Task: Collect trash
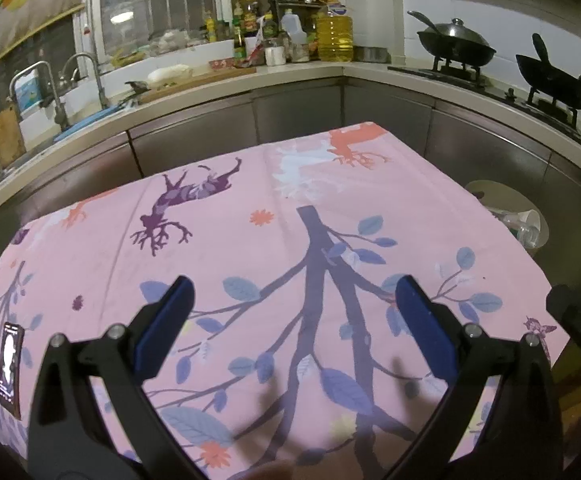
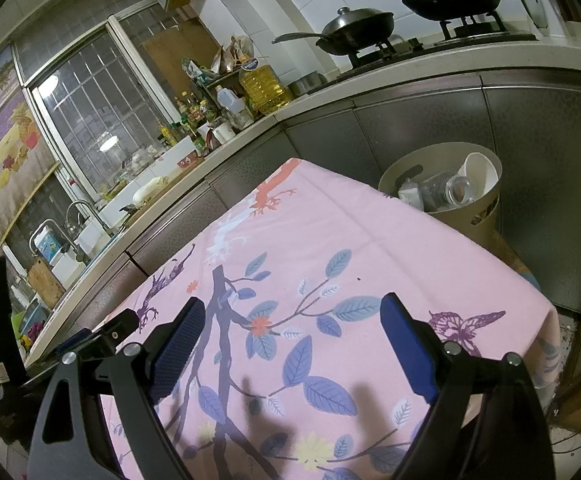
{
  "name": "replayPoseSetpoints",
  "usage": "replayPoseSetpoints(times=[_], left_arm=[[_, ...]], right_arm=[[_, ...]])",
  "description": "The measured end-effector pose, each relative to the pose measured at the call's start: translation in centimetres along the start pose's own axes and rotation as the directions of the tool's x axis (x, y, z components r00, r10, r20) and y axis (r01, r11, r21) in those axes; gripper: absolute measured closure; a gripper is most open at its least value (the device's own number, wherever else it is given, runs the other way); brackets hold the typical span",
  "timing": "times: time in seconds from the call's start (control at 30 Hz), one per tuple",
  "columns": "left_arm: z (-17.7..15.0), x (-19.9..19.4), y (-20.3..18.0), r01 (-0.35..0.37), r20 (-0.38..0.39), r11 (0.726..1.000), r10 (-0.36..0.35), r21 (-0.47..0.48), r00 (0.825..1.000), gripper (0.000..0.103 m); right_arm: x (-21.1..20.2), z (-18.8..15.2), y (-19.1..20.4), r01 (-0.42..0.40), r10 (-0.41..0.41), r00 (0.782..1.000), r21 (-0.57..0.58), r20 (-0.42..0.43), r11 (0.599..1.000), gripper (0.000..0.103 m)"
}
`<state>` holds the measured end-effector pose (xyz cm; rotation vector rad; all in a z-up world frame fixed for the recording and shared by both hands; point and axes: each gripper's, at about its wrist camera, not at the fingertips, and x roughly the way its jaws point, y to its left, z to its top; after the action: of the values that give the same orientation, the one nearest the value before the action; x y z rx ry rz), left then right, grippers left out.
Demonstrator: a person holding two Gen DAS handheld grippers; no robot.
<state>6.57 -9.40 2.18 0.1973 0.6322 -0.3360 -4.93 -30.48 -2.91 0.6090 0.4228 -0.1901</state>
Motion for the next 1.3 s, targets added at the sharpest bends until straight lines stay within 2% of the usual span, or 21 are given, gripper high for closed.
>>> replayPoseSetpoints(times=[0.43,0.57,0.77,1.3], left_arm=[[0.1,0.0,-0.4,0.036,-0.026,0.999,-0.036,0.009,0.999,0.006],[-0.2,-0.6,-1.0,0.039,0.015,0.998,-0.04,0.044,0.999,0.006],[-0.1,-1.0,-2.0,0.037,0.02,0.997,-0.039,0.073,0.999,0.006],[-0.2,-1.0,-2.0,0.052,0.012,0.996,-0.053,0.072,0.999,0.006]], right_arm=[[0.1,0.1,0.0,-0.001,0.001,1.0,-0.002,-0.001,1.0,0.017],[0.1,0.1,0.0,0.0,0.0,1.0,-0.002,0.0,1.0,0.017],[0.2,0.2,-0.1,0.003,-0.003,1.0,-0.001,-0.002,1.0,0.017],[0.3,-0.1,-0.3,0.002,-0.002,1.0,0.0,-0.003,1.0,0.017]])
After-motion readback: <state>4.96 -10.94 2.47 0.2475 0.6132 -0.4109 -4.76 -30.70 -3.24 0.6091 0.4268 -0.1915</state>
